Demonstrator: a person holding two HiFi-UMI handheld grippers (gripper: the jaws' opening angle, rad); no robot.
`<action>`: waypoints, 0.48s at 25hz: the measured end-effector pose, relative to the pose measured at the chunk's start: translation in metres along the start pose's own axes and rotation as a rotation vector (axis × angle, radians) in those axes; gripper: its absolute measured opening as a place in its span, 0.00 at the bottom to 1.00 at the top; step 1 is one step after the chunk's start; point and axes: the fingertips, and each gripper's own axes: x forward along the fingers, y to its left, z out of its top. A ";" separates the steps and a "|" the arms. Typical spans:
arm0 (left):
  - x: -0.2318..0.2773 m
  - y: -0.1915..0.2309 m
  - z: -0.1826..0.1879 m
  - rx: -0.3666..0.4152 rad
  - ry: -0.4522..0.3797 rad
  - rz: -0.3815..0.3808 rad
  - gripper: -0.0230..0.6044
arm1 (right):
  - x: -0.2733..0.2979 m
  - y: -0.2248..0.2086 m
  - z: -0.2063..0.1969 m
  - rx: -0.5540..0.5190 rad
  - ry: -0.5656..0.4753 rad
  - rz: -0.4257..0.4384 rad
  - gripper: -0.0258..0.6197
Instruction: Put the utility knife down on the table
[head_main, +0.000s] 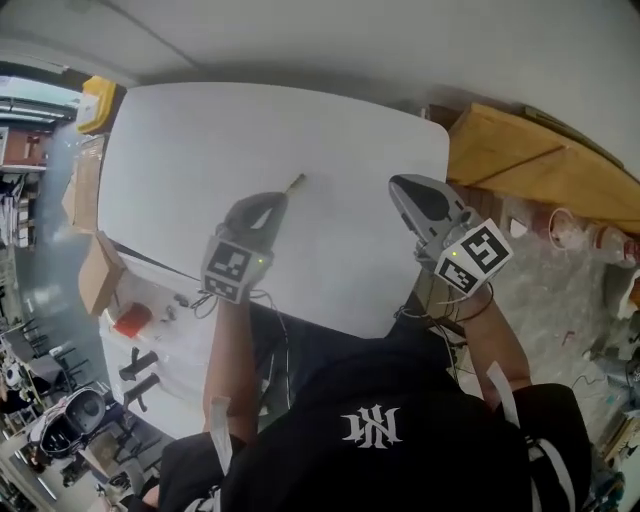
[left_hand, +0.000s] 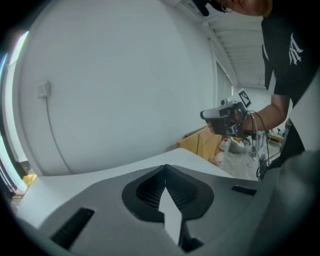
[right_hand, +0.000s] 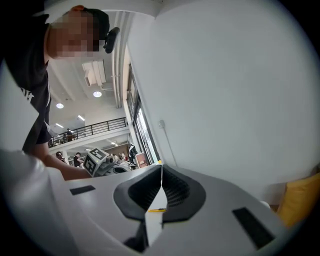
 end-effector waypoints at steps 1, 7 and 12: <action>-0.012 -0.006 0.006 -0.012 -0.026 -0.003 0.05 | -0.007 0.009 0.007 -0.001 -0.007 0.000 0.05; -0.093 -0.049 0.017 -0.113 -0.232 -0.065 0.05 | -0.034 0.082 0.042 -0.110 -0.039 -0.041 0.05; -0.165 -0.089 0.014 -0.107 -0.358 -0.132 0.05 | -0.068 0.158 0.051 -0.168 -0.059 -0.135 0.05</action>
